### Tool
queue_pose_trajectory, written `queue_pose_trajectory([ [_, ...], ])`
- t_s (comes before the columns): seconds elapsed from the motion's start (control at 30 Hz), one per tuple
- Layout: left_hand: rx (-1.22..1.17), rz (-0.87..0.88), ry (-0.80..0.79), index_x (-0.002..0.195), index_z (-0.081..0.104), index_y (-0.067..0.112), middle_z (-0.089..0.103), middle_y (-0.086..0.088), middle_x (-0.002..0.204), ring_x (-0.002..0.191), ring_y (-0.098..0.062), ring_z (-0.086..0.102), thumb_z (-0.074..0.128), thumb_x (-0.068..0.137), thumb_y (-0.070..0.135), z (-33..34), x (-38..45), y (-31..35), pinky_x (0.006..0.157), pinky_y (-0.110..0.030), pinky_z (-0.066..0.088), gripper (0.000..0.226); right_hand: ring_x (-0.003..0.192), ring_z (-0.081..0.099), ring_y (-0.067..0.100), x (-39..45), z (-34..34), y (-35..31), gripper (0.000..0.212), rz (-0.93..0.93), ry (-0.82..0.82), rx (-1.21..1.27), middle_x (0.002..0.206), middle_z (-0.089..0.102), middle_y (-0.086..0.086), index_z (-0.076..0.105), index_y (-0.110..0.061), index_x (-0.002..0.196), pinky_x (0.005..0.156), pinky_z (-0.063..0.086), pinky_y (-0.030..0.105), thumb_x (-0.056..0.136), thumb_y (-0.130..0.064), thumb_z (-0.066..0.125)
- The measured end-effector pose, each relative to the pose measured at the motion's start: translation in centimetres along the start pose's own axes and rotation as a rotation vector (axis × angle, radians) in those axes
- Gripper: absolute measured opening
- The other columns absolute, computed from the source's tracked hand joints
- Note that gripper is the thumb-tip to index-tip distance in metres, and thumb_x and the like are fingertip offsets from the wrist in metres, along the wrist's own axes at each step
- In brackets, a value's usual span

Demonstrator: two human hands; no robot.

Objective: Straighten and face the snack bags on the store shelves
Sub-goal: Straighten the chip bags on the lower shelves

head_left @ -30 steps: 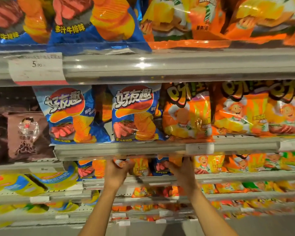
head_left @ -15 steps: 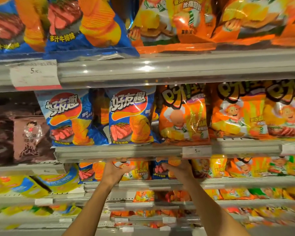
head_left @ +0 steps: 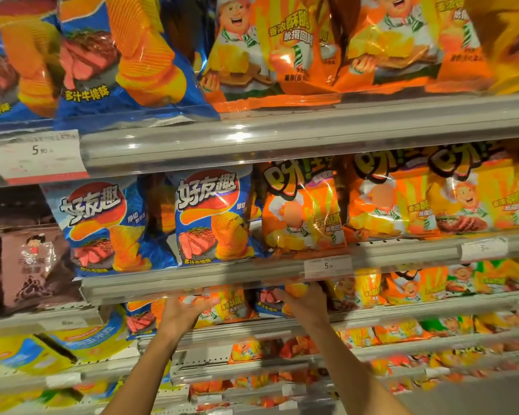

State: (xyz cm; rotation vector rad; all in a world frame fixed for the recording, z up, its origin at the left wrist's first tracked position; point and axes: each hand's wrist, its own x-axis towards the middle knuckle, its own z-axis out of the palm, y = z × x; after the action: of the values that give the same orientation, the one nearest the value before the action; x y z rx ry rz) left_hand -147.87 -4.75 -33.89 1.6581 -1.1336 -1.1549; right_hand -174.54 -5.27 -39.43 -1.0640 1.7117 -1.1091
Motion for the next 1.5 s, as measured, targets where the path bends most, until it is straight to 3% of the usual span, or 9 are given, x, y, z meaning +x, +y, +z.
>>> queue_pose_trajectory([
  [0.17,0.033,-0.062,0.044,0.098,0.057,-0.028,0.053,-0.042,0.117,0.117,-0.044,0.059,0.089,0.071,0.019,-0.3,-0.2,0.4,0.090,-0.035,0.043,0.063,0.113,0.066,0.019,0.3,-0.3,-1.3,0.063,-0.044,0.004,-0.015,0.113,0.071,-0.007,0.066,-0.015,0.122,0.098,0.052,0.033,0.069,-0.038,0.093],
  [0.37,0.079,-0.033,0.074,0.089,0.061,-0.024,0.062,-0.015,0.081,0.080,-0.031,0.070,0.093,0.060,0.025,0.1,-0.6,0.8,0.075,-0.038,0.051,0.065,0.124,0.059,0.022,-0.3,-1.7,-2.3,0.074,-0.081,0.002,-0.121,0.131,0.066,-0.002,0.060,-0.023,0.133,0.095,0.043,0.024,0.071,-0.051,0.088],
  [0.5,0.047,0.016,0.075,0.094,0.058,-0.024,0.060,-0.008,0.085,0.097,-0.035,0.060,0.091,0.066,0.015,0.9,-1.4,1.3,0.095,-0.054,0.050,0.058,0.107,0.066,0.021,-1.4,-3.9,-1.6,0.058,-0.093,0.014,-0.118,0.118,0.070,-0.001,0.062,-0.022,0.123,0.091,0.056,0.036,0.074,-0.034,0.090],
  [0.6,-0.003,0.018,0.070,0.097,0.051,-0.030,0.057,-0.035,0.098,0.107,-0.050,0.052,0.090,0.068,0.010,2.1,-1.3,1.5,0.099,-0.058,0.044,0.063,0.084,0.071,0.009,-2.7,-7.0,-0.8,0.031,-0.079,-0.012,-0.021,0.094,0.077,-0.003,0.069,-0.033,0.096,0.074,0.059,0.026,0.076,-0.019,0.089],
  [0.77,-0.059,0.044,-0.039,0.104,0.072,0.002,0.077,-0.010,0.096,0.094,-0.025,0.072,0.087,0.070,0.001,6.0,-0.8,2.0,0.080,-0.025,0.057,0.038,0.083,0.076,0.024,-4.1,-12.5,0.8,0.038,-0.061,-0.129,0.161,0.094,0.079,0.014,0.077,-0.010,0.096,0.069,0.061,0.027,0.064,-0.012,0.095],
  [0.87,-0.061,-0.013,-0.155,0.093,0.068,0.007,0.074,-0.011,0.092,0.077,-0.025,0.074,0.065,0.093,0.007,8.6,-0.6,1.8,0.061,-0.037,0.056,0.003,0.080,0.076,0.012,-4.0,-14.2,1.4,0.038,-0.055,-0.098,0.131,0.085,0.080,-0.001,0.073,-0.008,0.096,0.086,0.060,0.042,0.065,0.004,0.091],
  [1.0,-0.010,0.100,-0.120,0.098,0.064,-0.003,0.069,-0.019,0.093,0.069,-0.006,0.069,0.079,0.082,0.003,11.9,-0.3,1.3,0.068,-0.029,0.053,0.023,0.079,0.075,0.007,-4.4,-15.8,2.1,0.024,-0.021,-0.012,0.069,0.085,0.080,-0.009,0.075,-0.016,0.096,0.061,0.055,0.013,0.081,0.003,0.080],
  [1.13,-0.012,0.203,-0.165,0.107,0.063,-0.012,0.070,-0.027,0.102,0.095,-0.039,0.067,0.078,0.078,-0.007,14.0,-1.2,1.4,0.076,-0.040,0.055,0.033,0.093,0.074,0.012,-4.7,-16.8,2.4,0.032,0.003,-0.014,0.035,0.098,0.080,-0.006,0.077,-0.019,0.106,0.082,0.057,0.029,0.078,-0.006,0.086],
  [1.5,0.054,0.289,-0.347,0.137,0.043,-0.003,0.065,-0.014,0.120,0.107,-0.025,0.064,0.065,0.093,0.005,15.4,0.4,-0.5,0.083,-0.029,0.055,0.050,0.077,0.076,0.009,-6.9,-13.8,2.7,0.050,0.101,-0.156,0.182,0.100,0.077,0.015,0.065,0.010,0.119,0.063,0.056,0.016,0.072,0.023,0.076],
])
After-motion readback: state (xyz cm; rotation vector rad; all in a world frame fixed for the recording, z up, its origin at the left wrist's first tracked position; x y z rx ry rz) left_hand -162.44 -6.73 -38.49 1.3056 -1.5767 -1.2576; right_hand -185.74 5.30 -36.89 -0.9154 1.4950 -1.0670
